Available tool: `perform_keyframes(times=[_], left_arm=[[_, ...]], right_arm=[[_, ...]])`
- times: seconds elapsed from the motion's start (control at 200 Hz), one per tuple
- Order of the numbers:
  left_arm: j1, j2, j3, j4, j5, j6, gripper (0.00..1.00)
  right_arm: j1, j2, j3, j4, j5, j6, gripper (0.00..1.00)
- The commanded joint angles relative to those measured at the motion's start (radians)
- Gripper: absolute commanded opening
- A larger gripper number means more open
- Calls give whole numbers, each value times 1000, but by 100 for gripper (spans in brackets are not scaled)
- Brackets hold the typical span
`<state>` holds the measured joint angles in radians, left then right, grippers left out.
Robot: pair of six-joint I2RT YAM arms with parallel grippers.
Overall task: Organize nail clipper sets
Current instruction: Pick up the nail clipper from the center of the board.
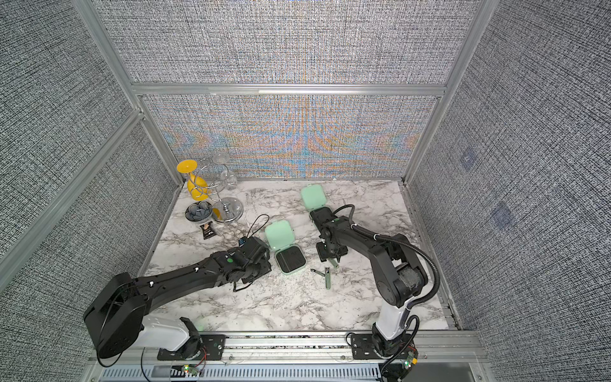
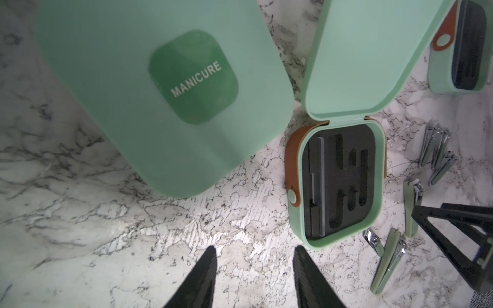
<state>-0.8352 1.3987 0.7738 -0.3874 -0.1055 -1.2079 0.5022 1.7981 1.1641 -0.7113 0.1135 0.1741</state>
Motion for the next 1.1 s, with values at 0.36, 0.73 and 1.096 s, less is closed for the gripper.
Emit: perform_keyframes(times=[0.36,0.73,1.096], left_arm=[[0,-3,4,-24,-22,7,49],[1,2,3,-20,-17,6,49],[0,-9,-7,-21,-24,8,49]], right_arm=[[-45,35,-15,67,-89,-61,41],[-45,-5,-38,62,-94,-45,14],[-3,-88,-18,10,-106,17,4]])
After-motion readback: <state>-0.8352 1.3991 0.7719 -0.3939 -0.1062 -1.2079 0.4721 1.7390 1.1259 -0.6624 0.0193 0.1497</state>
